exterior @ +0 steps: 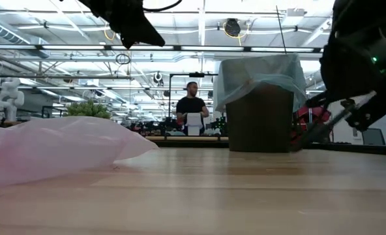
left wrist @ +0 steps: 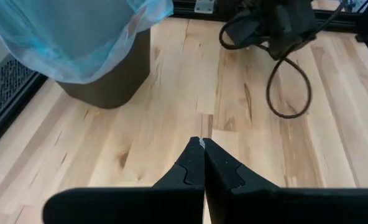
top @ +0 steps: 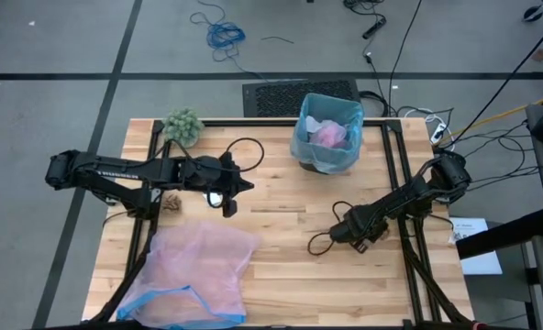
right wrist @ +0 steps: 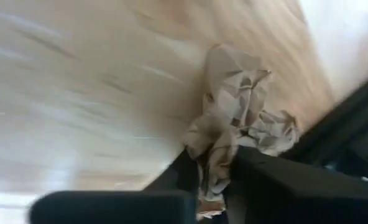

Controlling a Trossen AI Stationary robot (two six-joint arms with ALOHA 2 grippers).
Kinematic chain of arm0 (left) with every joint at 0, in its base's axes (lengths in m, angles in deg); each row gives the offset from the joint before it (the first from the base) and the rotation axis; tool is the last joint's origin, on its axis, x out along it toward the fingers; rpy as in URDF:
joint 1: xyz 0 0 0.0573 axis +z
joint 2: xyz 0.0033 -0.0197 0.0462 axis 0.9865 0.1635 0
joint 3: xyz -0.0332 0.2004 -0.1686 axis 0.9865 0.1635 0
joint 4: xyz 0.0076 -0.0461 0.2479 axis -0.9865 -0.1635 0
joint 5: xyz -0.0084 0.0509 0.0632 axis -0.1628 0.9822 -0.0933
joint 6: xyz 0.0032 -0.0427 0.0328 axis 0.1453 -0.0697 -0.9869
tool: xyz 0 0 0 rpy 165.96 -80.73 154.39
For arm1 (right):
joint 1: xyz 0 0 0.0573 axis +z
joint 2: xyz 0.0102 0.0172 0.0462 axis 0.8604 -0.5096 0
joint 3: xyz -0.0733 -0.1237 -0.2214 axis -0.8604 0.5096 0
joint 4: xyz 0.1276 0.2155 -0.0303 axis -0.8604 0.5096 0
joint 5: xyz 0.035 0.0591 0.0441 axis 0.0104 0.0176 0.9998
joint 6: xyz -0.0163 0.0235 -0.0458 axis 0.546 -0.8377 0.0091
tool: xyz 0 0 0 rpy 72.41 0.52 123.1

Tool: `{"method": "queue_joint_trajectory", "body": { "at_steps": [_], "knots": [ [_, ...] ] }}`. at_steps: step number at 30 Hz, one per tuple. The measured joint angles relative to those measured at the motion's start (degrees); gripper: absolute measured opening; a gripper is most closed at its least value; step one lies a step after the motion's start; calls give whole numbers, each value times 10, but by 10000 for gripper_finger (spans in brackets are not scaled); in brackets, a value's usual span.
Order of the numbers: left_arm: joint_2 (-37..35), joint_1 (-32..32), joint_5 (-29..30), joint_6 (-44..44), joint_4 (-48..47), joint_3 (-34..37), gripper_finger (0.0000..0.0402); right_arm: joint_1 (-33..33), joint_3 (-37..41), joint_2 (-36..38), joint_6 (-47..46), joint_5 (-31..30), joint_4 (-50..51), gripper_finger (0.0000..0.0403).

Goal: Place trash/remove bag and relplace
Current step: Put the brown napkin into the trash bin

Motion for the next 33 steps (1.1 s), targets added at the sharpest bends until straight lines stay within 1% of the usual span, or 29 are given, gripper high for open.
{"method": "queue_joint_trajectory", "body": {
  "at_steps": [3,5,8,10,13,16,20,21,23,26,28,30,31,33],
  "knots": [
    [0,0,0,0,-1,0,0,3,-37,1,1,-15,-20,11],
    [0,2,8,0,1,0,0,8,-69,6,8,-49,-36,4],
    [0,7,36,0,1,0,0,9,-129,28,15,-91,-51,2],
    [0,10,43,1,-1,0,0,9,-176,42,24,-135,-54,2],
    [0,9,43,16,0,0,0,9,-254,68,56,-223,-49,1],
    [0,9,43,17,-2,0,0,7,-335,89,121,-339,-29,1],
    [0,9,43,26,9,0,0,-23,-428,106,187,-529,60,0],
    [0,9,43,26,13,0,0,-37,-447,108,197,-564,88,0],
    [0,9,43,26,15,0,0,-75,-477,111,222,-605,138,0],
    [0,9,43,26,11,0,0,-152,-498,116,280,-622,146,0],
    [0,9,43,26,10,0,0,-206,-498,117,332,-613,125,0],
    [0,9,43,27,10,0,0,-259,-496,117,384,-568,95,0],
    [0,9,43,27,10,0,0,-286,-493,117,406,-534,82,0],
    [0,9,44,30,8,0,0,-330,-488,117,430,-484,58,1]
  ]
}}
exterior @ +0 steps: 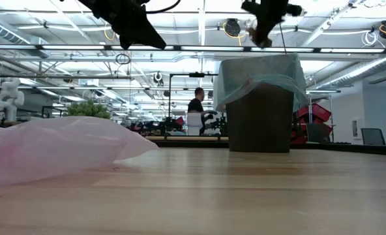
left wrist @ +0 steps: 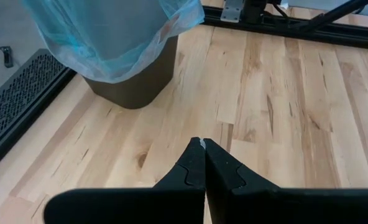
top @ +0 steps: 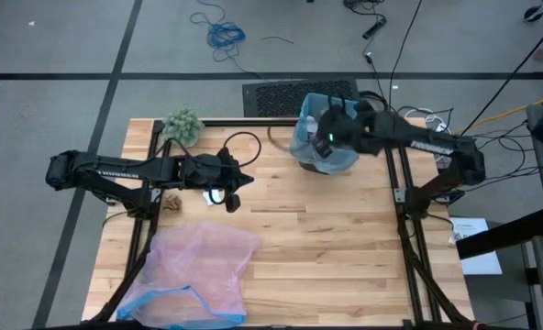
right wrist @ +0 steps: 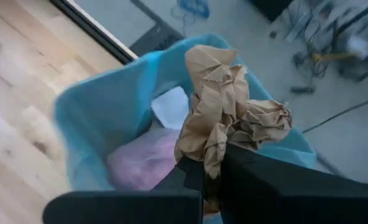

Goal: Place trash/remove bag and relplace
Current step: Put the brown napkin into the trash bin

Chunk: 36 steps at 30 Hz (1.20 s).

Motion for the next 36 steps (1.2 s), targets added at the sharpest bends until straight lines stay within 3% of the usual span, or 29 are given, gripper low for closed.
{"method": "queue_joint_trajectory", "body": {
  "at_steps": [4,10,17,21,25,29,32,36],
  "knots": [
    [0,1,10,0,-7,0,0,-61,2,0,51,43,-22,30],
    [0,1,33,-17,-19,0,0,-108,2,0,101,67,-51,137],
    [0,1,74,-117,49,0,0,-139,3,0,183,184,-79,238],
    [0,11,130,-13,75,-4,0,-144,1,1,245,182,-101,245],
    [1,46,61,163,-157,-75,0,-143,-34,1,234,200,-72,226],
    [-1,73,50,226,-361,-179,0,-143,-93,2,131,306,-48,209],
    [-1,112,21,290,-452,-218,0,-140,-146,2,47,371,-52,204],
    [5,166,-55,311,-510,-194,0,-119,-207,3,7,387,-100,204]
  ]
}}
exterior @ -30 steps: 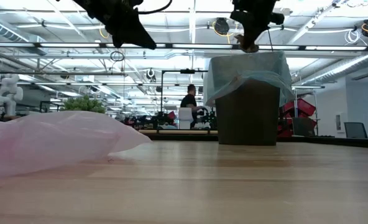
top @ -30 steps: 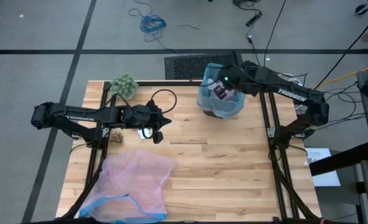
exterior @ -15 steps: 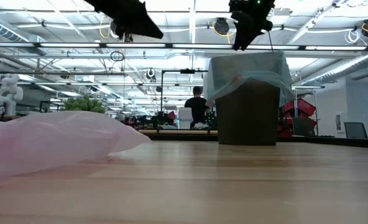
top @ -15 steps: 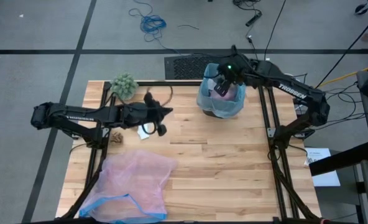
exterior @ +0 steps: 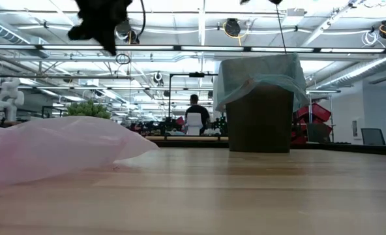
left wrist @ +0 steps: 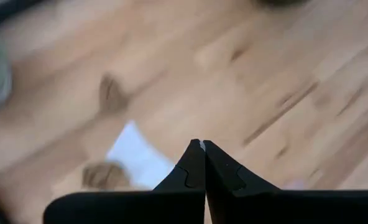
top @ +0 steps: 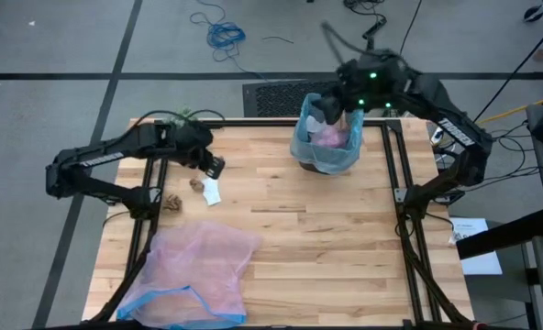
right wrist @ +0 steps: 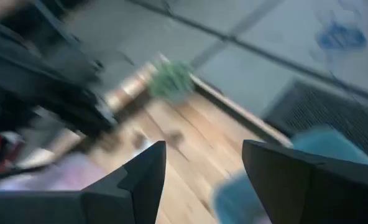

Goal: Place trash/remove bag and relplace
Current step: Put the brown napkin into the trash bin

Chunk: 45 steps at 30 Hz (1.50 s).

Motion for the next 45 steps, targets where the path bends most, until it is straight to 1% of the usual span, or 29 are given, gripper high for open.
{"method": "queue_joint_trajectory", "body": {
  "at_steps": [2,5,7,12,15,19,22,25,29,34,36,41,45],
  "knots": [
    [12,22,-9,-21,-10,27,0,10,-22,0,-1,0,-30,203],
    [44,55,-6,-63,15,64,2,16,-40,0,-2,-9,-70,203],
    [70,77,-5,-73,43,79,13,16,-44,0,-2,-24,-85,203],
    [154,128,-6,-75,96,92,61,17,-44,-1,-8,-32,-100,203],
    [201,147,-29,-71,130,93,96,18,-44,-3,-7,-30,-101,203],
    [250,158,-50,-60,198,93,136,23,-44,-4,48,-26,-92,203],
    [280,161,-53,-40,204,93,152,23,-44,-2,88,-24,-90,203],
    [299,161,-52,-22,198,93,157,23,-44,-1,104,-11,-90,203],
    [302,161,-45,-23,196,93,158,23,-44,-1,122,-9,-90,203],
    [302,164,9,-46,195,93,158,23,-44,-1,129,-12,-91,203],
    [311,170,19,-58,196,93,158,23,-44,-1,129,-12,-93,203],
    [340,178,19,-78,210,104,157,23,-44,-1,121,-12,-95,203],
    [348,180,0,-90,227,113,148,23,-44,-1,122,-15,-88,203]
  ]
}}
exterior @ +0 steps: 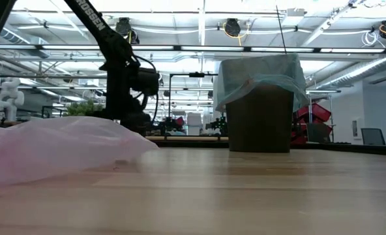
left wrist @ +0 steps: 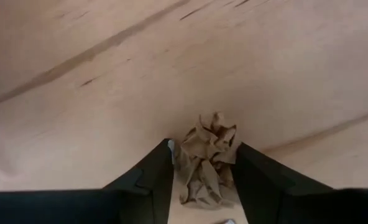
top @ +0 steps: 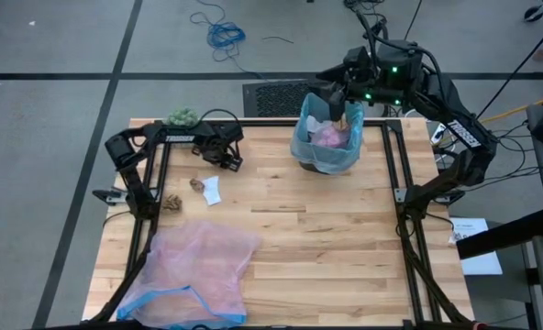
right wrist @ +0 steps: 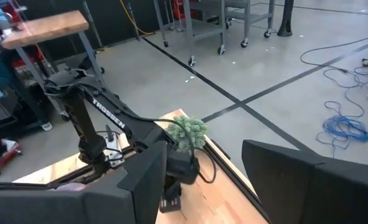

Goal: Place trash/remove bag and relplace
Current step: Put the brown napkin into the trash bin

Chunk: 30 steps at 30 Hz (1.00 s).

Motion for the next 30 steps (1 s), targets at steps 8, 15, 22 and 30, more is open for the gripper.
{"method": "queue_joint_trajectory", "body": {
  "at_steps": [8,15,22,30],
  "knots": [
    [-65,-14,-37,3,22,-3,13,-7,0,-27,55,-58,129,142],
    [-207,-16,-34,16,39,-62,4,-29,0,-87,60,-74,241,11],
    [-335,-16,-19,15,97,-132,2,-40,0,-176,44,6,288,1],
    [-411,-15,16,15,111,-164,1,-27,0,-242,41,134,311,0]
  ]
}}
